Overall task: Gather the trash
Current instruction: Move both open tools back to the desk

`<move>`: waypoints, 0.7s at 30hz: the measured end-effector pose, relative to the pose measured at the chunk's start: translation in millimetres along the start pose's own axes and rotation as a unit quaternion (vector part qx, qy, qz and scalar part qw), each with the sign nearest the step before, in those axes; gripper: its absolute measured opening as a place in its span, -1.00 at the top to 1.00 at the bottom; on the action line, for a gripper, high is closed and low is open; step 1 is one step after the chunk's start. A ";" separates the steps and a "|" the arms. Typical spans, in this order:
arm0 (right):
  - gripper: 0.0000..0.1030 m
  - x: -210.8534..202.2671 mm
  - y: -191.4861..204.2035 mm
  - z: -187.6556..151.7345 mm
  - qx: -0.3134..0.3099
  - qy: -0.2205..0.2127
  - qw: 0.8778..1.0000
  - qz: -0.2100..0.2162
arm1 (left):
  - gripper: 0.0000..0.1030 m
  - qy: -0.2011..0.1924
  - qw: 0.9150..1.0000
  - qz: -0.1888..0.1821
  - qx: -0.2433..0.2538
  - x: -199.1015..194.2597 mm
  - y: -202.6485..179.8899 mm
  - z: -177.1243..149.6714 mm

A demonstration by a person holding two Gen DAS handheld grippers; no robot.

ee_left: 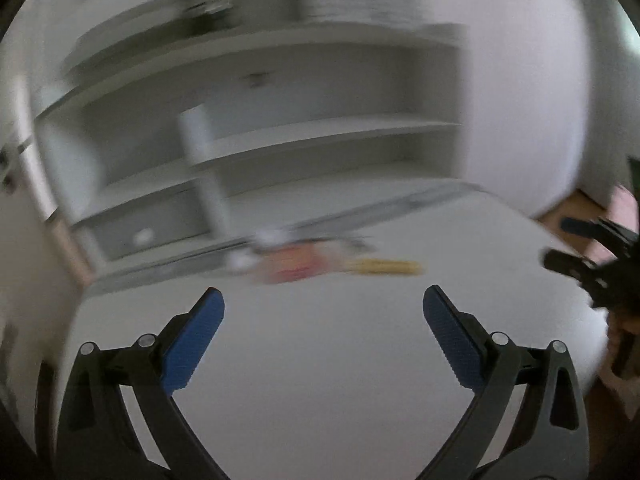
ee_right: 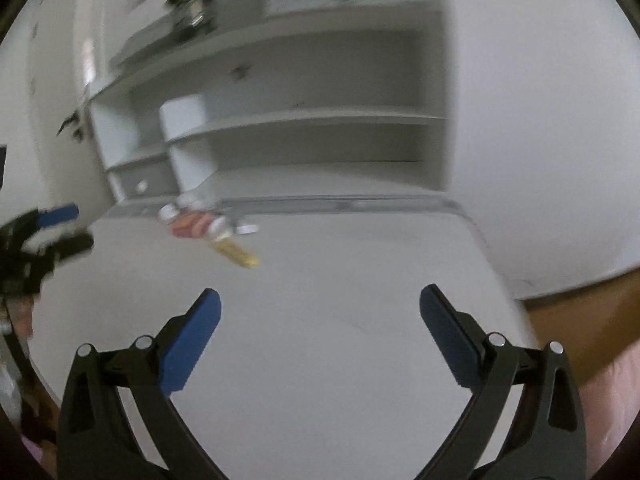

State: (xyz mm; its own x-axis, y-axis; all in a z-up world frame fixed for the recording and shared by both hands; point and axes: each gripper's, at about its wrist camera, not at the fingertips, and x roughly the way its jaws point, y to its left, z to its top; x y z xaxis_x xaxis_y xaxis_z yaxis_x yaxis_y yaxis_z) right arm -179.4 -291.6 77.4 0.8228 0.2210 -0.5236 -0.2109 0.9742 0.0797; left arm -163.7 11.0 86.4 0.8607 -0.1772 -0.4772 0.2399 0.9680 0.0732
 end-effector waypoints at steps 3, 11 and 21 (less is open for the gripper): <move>-0.87 36.7 23.9 17.7 -0.020 0.025 0.999 0.029 | -0.88 0.023 0.999 0.025 -0.036 22.8 62.2 4.7; -0.85 137.7 65.9 39.7 -0.073 0.117 0.989 0.060 | -0.88 0.102 0.992 0.042 -0.055 97.6 111.6 8.8; -0.79 178.6 76.9 32.8 -0.113 0.179 0.975 0.063 | -0.88 0.130 0.990 0.027 -0.039 119.8 96.5 7.3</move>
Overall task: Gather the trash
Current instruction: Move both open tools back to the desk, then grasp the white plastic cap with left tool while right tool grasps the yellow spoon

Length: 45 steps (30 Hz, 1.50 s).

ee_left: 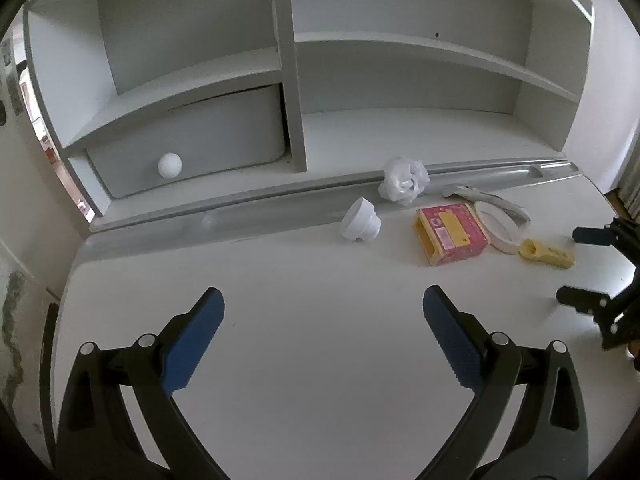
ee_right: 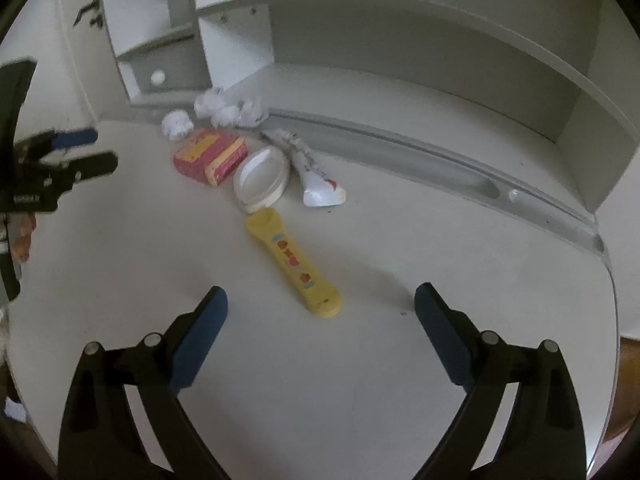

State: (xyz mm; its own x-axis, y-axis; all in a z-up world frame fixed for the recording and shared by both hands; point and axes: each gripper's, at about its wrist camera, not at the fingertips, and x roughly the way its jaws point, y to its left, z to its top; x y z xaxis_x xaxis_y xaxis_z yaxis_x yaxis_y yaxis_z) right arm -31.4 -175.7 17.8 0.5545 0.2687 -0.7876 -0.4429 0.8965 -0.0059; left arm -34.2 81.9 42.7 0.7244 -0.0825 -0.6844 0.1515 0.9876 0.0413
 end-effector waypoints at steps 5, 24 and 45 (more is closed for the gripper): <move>-0.79 10.5 2.5 13.0 -0.011 0.007 1.000 0.005 | -0.88 0.016 1.000 -0.004 0.010 27.1 -7.5 14.9; 0.74 -6.4 -12.1 9.8 0.012 -0.045 0.998 0.047 | 0.45 0.024 0.999 -0.033 0.007 60.6 -17.9 34.5; 0.74 -15.3 -62.4 4.0 0.097 -0.063 0.993 -0.026 | 0.45 0.027 0.998 -0.063 0.011 51.4 -18.9 24.0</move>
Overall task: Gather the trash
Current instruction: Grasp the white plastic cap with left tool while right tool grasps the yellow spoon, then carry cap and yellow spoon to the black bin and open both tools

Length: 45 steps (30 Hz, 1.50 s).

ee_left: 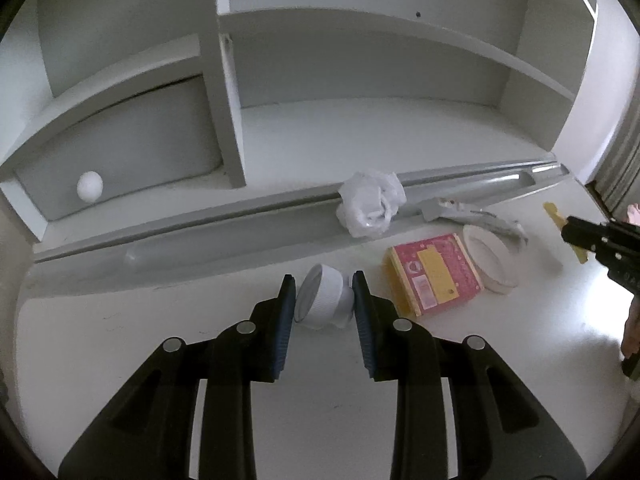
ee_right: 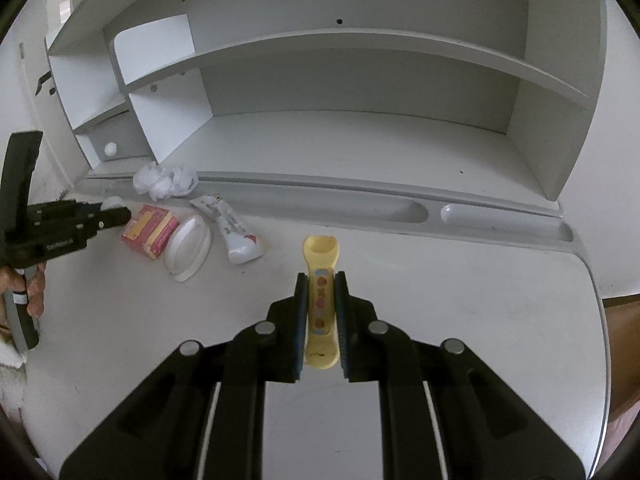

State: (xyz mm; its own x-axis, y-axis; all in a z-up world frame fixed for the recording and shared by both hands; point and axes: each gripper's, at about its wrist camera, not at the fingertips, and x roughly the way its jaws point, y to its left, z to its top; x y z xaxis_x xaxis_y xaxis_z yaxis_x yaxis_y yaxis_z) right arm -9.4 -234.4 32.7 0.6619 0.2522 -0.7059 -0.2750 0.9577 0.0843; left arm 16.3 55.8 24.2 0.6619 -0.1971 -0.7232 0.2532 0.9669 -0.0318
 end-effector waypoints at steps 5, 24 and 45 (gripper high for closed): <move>0.73 0.7 -3.5 -0.6 0.012 0.000 1.000 -0.002 | 0.45 -0.006 1.000 0.002 -0.005 -1.1 0.4 0.5; 0.73 0.8 -3.5 0.2 0.001 0.005 1.000 0.003 | 0.45 -0.008 1.000 0.007 -0.016 -3.7 5.7 -1.9; 0.74 -136.6 -18.6 -16.5 0.026 -0.135 0.991 0.006 | 0.45 -0.147 0.985 -0.079 0.048 -155.3 -116.2 15.6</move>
State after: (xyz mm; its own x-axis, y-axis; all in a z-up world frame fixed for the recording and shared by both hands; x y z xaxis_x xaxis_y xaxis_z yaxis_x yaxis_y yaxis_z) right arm -106.2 -289.0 116.0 0.8232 0.2839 -0.4917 -0.2521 0.9587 0.1316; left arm -104.9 -28.6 150.9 0.7809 -0.3956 -0.4835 0.4252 0.9036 -0.0525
